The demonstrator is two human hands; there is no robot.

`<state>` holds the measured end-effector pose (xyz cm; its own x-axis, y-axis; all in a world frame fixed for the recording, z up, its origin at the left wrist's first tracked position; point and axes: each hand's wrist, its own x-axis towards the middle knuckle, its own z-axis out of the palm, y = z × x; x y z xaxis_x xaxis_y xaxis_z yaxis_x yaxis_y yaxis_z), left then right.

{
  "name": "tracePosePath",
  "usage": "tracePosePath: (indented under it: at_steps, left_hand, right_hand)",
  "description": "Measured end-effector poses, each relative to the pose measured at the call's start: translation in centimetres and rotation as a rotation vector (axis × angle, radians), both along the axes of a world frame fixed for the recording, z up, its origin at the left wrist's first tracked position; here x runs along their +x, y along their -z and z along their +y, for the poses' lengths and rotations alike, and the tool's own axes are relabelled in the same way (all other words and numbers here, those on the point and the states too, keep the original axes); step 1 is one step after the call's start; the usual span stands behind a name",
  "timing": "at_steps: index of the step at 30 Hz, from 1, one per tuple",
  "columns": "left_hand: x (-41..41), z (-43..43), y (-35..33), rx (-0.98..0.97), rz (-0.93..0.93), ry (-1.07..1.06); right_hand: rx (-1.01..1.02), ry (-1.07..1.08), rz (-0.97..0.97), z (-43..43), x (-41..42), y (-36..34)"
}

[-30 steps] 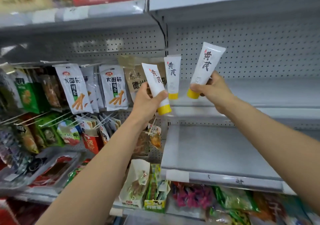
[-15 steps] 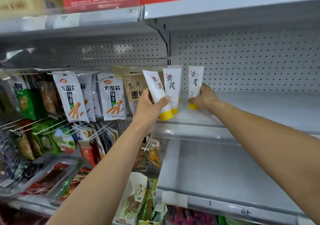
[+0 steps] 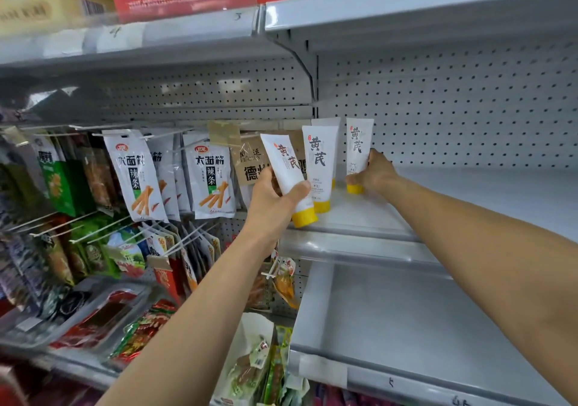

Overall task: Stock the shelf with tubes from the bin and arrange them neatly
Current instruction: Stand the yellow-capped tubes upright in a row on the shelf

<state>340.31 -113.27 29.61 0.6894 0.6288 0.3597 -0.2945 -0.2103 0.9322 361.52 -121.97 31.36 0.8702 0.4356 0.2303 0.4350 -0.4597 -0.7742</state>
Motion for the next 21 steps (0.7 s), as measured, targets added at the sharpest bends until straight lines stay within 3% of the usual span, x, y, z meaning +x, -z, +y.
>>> tracePosePath:
  at_steps: [4,8,11,14,21]
  left_hand:
    - [-0.3,-0.1,-0.1,-0.012,0.01,0.006]
    - [-0.9,-0.1,-0.3,-0.028,0.002,-0.005]
    - [-1.5,-0.5,-0.5,-0.009,-0.022,0.001]
    - [-1.6,-1.2,-0.7,0.034,-0.038,0.005]
    - [-1.1,-3.6,-1.3,0.057,-0.069,0.055]
  right_hand:
    - [-0.054,0.046,0.093,-0.9,-1.1,0.0]
    - [0.049,0.044,-0.021,-3.3,-4.0,-0.8]
    - [0.191,-0.26,0.048,-5.1,-7.8,-1.4]
    - [0.058,-0.518,0.017,-5.8,-11.9,-1.7]
    - [0.131,-0.376,-0.143,-5.0,-14.8,-0.8]
